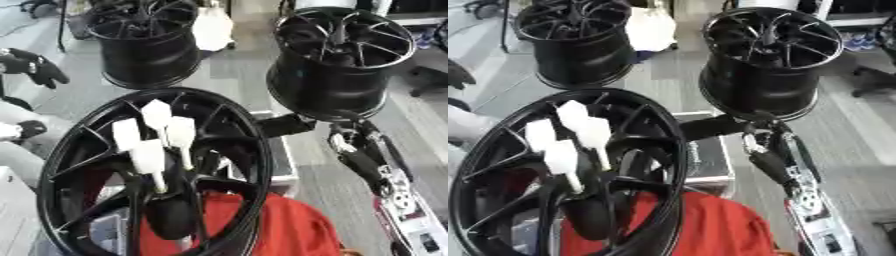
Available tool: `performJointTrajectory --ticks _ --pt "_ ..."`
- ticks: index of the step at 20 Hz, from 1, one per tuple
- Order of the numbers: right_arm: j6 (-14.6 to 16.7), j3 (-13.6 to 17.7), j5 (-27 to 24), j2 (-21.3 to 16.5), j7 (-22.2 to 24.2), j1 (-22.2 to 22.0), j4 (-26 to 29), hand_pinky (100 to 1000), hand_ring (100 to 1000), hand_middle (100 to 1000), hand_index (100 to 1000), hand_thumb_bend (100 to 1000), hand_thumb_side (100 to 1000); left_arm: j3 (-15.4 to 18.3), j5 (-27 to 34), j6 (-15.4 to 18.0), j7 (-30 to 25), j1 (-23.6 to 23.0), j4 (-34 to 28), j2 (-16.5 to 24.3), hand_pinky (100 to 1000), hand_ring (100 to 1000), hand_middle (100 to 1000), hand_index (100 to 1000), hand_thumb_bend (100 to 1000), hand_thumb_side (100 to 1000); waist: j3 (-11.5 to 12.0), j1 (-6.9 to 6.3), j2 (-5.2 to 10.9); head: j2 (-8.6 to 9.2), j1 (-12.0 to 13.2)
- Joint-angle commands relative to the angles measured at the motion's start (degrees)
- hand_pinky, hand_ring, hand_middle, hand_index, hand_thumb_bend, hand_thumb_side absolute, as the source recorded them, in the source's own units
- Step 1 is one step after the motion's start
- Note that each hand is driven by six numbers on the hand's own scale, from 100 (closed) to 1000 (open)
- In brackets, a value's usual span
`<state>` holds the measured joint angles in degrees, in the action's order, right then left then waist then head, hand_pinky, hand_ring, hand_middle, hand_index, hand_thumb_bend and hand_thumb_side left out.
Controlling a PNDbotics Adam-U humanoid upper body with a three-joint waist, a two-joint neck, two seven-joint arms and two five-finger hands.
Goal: Pull the pin out of the wheel hub.
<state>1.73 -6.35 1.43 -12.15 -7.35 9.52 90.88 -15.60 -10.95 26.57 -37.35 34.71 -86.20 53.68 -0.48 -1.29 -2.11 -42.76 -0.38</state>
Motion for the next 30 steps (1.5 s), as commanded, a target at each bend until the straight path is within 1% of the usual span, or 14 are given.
performJointTrajectory --ticks 1,4,7,12,13,14,15,17,20,24,29,30 --pt "0.11 0.0 0.48 -1.24 0.23 0.38 0.52 638 610 671 873 100 334 -2.47 -1.95 11.72 -13.52 3.8 2.08 -1.11 723 739 782 892 452 567 -0.11 -0.25 0.74 -0.03 0.2" --pt "0.13 -0.08 0.5 -1.31 0.29 0.28 0.46 638 610 671 873 100 334 -5.06 -3.83 14.34 -14.49 6.28 2.9 -2.65 710 725 763 877 466 560 -0.17 -0.47 0.92 -0.05 0.28" --pt "0.17 -0.12 0.54 -1.39 0.36 0.18 0.4 638 610 671 873 100 334 -7.01 -6.11 17.22 -14.61 7.49 3.38 -3.4 692 707 748 868 466 541 -0.18 -0.65 1.05 -0.11 0.36" --pt "0.2 -0.14 0.57 -1.45 0.37 0.08 0.34 638 610 671 873 100 334 -9.04 -8.65 20.51 -14.62 7.72 4.7 -4.0 673 693 739 863 438 482 -0.3 -0.81 1.14 -0.17 0.5" --pt "0.2 -0.13 0.56 -1.45 0.37 0.08 0.34 638 610 671 873 100 336 -9.39 -9.04 21.01 -14.62 7.68 5.0 -4.07 666 688 736 862 453 464 -0.34 -0.81 1.14 -0.2 0.52" --pt "0.21 -0.13 0.57 -1.47 0.37 0.08 0.34 638 610 671 873 100 334 -9.77 -9.39 21.54 -14.62 7.65 5.32 -4.16 659 681 730 856 412 457 -0.37 -0.82 1.14 -0.21 0.54" --pt "0.21 -0.13 0.57 -1.47 0.37 0.08 0.34 638 610 671 873 100 334 -10.1 -9.63 22.05 -14.62 7.65 5.66 -4.25 658 679 728 854 409 454 -0.38 -0.82 1.14 -0.22 0.57" --pt "0.2 -0.15 0.56 -1.46 0.38 0.08 0.32 638 610 671 873 100 330 -10.69 -9.71 22.87 -14.62 7.67 6.28 -4.52 637 651 704 842 383 432 -0.42 -0.82 1.12 -0.17 0.68" --pt "0.22 -0.19 0.56 -1.42 0.43 0.09 0.3 638 610 671 873 100 335 -11.62 -9.31 23.91 -14.62 7.8 6.89 -4.81 627 639 683 829 351 411 -0.49 -0.83 1.1 -0.12 0.75" --pt "0.19 -0.16 0.57 -1.45 0.38 0.04 0.24 638 610 671 873 100 334 -12.79 -8.82 25.19 -14.62 7.92 6.8 -4.89 616 628 669 821 344 409 -0.54 -0.86 1.12 -0.1 0.91" --pt "0.23 -0.21 0.56 -1.41 0.45 0.02 0.21 638 610 671 873 100 335 -13.51 -10.32 25.39 -14.62 8.03 6.82 -5.41 633 654 694 830 338 404 -0.59 -0.88 1.13 -0.1 0.86" --pt "0.23 -0.19 0.56 -1.41 0.44 0.01 0.21 638 610 671 873 100 335 -13.42 -10.66 25.4 -14.62 8.05 6.96 -5.54 645 676 717 838 343 402 -0.6 -0.88 1.13 -0.1 0.85"
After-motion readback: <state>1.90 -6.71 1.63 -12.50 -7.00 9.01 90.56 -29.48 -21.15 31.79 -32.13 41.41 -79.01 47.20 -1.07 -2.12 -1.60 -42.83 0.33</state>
